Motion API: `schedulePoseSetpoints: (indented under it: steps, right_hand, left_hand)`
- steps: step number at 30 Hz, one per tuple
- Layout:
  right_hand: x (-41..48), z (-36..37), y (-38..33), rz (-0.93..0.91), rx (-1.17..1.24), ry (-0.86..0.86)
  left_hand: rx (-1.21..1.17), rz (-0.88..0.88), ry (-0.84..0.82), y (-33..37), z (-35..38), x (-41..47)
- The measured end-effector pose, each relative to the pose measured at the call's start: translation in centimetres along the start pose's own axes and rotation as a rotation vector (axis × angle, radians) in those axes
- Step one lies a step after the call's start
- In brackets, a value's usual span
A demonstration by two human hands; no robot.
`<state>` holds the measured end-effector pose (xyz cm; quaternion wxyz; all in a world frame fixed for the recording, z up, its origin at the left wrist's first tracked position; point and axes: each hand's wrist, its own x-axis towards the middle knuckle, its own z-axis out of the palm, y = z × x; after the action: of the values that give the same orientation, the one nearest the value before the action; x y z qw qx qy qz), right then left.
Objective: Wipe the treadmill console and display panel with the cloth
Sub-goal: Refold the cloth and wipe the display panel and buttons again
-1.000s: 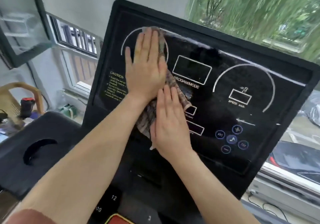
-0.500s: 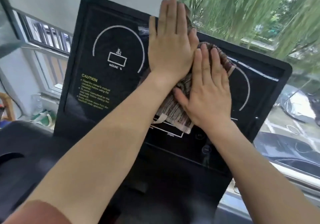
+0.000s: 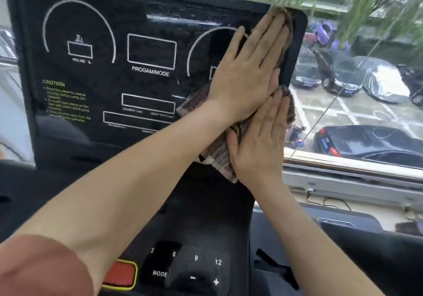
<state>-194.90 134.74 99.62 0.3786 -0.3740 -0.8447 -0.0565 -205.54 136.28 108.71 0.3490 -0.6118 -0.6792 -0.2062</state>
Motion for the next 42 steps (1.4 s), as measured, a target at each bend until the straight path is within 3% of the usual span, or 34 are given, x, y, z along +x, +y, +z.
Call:
schedulePoseSetpoints:
  steps: [10, 15, 18, 20, 23, 26, 30, 33, 39, 42]
  right_hand:
    - [-17.2, 1.5, -0.3, 0.040, 0.077, -0.390]
    - [-20.8, -1.2, -0.5, 0.042, 0.312, -0.497]
    - [-21.7, -3.9, 0.4, 0.250, 0.620, -0.605]
    - [-22.0, -5.1, 1.0, 0.429, 0.756, -0.530]
    - [-21.6, -5.7, 1.4, 0.636, 0.735, -0.370]
    - [-21.0, -5.7, 1.8, 0.833, 0.740, -0.353]
    - [-19.5, -4.9, 1.4, 0.762, 0.685, -0.487]
    - [-17.2, -3.9, 0.5, 0.736, 0.720, -0.492]
    - [-14.8, -1.9, 2.7, 0.975, 0.943, -0.446]
    - [-16.2, -2.7, 2.7, 0.840, 0.817, -0.498]
  left_hand:
    - [-0.068, 0.127, -0.262, 5.1, 1.9, -17.6]
    - [-0.104, 0.148, -0.451, 7.0, 1.1, -23.4]
    - [-0.167, 0.179, -0.551, 7.3, 0.2, -26.1]
    - [-0.218, 0.123, -0.565, 7.4, -0.6, -27.4]
    - [-0.250, -0.010, -0.503, 7.6, -1.9, -27.9]
    - [-0.192, -0.155, -0.453, 7.5, -2.9, -27.9]
    - [-0.140, -0.252, -0.445, 7.7, -3.5, -28.2]
    - [-0.196, -0.251, -0.462, 8.1, -3.6, -28.0]
    - [-0.422, -0.249, -0.573, 9.5, -3.2, -27.6]
    - [-0.440, -0.247, -0.601, 9.9, -3.3, -28.1]
